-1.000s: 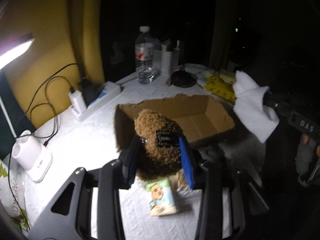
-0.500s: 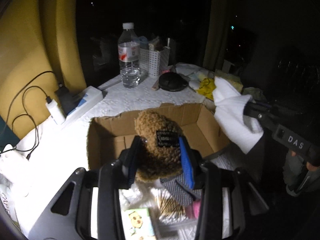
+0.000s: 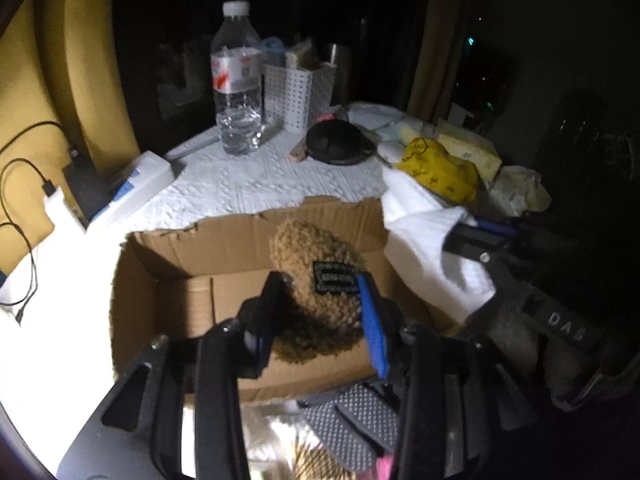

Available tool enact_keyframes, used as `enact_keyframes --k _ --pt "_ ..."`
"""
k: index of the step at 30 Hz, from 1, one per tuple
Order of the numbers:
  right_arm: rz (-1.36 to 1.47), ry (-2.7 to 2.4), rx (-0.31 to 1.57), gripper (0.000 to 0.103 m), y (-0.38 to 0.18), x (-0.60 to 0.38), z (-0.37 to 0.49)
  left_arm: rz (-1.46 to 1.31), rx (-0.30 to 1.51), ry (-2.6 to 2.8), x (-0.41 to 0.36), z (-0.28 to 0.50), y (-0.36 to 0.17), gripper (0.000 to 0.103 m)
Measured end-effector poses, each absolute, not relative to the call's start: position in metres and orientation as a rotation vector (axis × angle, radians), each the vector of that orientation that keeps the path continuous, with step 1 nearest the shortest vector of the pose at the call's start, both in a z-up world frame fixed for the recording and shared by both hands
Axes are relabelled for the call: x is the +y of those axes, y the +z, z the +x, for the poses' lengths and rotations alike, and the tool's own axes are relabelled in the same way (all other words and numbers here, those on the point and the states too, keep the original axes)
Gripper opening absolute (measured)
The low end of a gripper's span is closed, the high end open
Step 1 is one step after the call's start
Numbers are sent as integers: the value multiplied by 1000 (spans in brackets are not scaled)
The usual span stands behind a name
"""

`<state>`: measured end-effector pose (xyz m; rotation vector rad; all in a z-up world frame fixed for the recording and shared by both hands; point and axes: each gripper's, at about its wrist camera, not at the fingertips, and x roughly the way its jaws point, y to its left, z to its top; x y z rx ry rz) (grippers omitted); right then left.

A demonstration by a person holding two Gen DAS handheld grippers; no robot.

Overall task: Organize soft objects
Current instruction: 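Carry the plush into the cardboard box with the left tool while the right drops the towel in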

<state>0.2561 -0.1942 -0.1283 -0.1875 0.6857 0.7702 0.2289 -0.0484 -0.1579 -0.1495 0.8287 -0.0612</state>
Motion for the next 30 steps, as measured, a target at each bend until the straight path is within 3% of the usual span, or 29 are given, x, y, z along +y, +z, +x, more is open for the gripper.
enact_keyframes --k 15,17,20,21,23,30 --pt "-247 738 776 8 -165 -189 275 -197 924 -51 -53 252 -191 46" --pt "-251 733 776 15 -163 -189 274 -198 922 -43 -53 250 -189 52" --pt "-257 728 768 35 -157 -191 270 -197 909 -36 -53 245 -185 55" --pt "-256 726 765 37 -154 -192 269 -194 906 -32 -53 245 -183 57" --pt "-261 718 757 39 -149 -193 265 -197 891 -25 -52 239 -179 75" --pt "-263 682 733 43 -132 -201 250 -209 851 -23 -46 220 -162 78"
